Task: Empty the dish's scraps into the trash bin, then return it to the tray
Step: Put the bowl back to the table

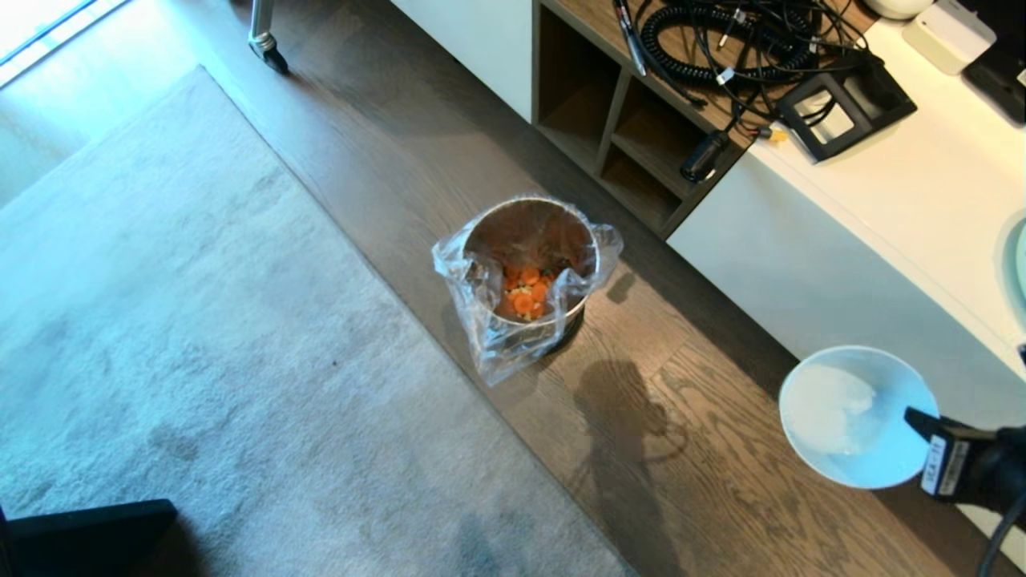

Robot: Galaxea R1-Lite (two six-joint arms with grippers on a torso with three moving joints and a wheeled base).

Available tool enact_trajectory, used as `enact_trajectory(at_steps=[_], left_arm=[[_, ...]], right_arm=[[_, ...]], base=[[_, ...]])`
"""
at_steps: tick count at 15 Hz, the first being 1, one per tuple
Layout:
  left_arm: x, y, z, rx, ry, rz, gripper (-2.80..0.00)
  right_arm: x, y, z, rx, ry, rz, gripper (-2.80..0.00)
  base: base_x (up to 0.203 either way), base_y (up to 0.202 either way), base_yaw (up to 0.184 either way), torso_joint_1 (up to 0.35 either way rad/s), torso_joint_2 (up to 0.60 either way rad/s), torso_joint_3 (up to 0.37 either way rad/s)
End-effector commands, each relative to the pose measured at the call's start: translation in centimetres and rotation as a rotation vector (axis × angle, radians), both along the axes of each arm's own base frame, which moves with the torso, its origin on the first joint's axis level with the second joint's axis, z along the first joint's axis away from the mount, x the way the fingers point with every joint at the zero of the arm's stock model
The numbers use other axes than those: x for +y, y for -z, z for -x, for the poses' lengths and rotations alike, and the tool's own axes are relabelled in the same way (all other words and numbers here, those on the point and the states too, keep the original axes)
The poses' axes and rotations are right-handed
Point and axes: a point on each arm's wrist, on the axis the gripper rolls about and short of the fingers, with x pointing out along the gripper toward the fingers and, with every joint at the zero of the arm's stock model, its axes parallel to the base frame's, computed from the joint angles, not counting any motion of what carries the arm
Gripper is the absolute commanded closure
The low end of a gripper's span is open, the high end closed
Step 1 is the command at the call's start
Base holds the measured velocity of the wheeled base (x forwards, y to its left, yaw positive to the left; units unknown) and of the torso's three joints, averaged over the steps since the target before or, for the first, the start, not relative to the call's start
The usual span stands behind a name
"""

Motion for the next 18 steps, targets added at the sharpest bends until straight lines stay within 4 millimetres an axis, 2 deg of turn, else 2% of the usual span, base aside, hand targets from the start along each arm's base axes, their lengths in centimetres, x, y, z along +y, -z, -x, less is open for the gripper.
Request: enact_trajectory(at_steps=[1,4,9,12,15,17,18], left_arm=[[0.0,0.0,0.0,-0.001,0.0,0.0,0.0],[0.0,0.0,0.0,-0.001,0.0,0.0,0.0],[0.0,0.0,0.0,-0.001,0.0,0.0,0.0],[0.0,0.0,0.0,-0.001,0.0,0.0,0.0],[0.0,0.0,0.0,-0.001,0.0,0.0,0.0],[0.0,0.0,0.0,-0.001,0.0,0.001,0.0],[0.0,0.0,0.0,-0.001,0.0,0.0,0.0]], right_arm=[[-1.2,0.6,2.4,-0.052,0.048,-0.061,0.0],[-2.4,2.2,4.3,-0.055,0.136,-0.068,0.0],[-2.8,3.6,5.0,-0.011,0.171,-0.051,0.0],[-3.0,3.6,4.9,-0.014,0.187,-0.053,0.0],[-4.2,3.6,5.0,-0.014,0.273,-0.055,0.0],[-5.0,3.4,5.8,-0.044,0.227,-0.053,0.0],[-5.0,3.3,6.6,-0.082,0.143,-0.046,0.0]], base=[[0.0,0.0,0.0,0.0,0.0,0.0],[0.0,0.0,0.0,0.0,0.0,0.0],[0.0,0.0,0.0,0.0,0.0,0.0],[0.0,0.0,0.0,0.0,0.0,0.0],[0.0,0.0,0.0,0.0,0.0,0.0],[0.0,0.0,0.0,0.0,0.0,0.0],[0.0,0.0,0.0,0.0,0.0,0.0]])
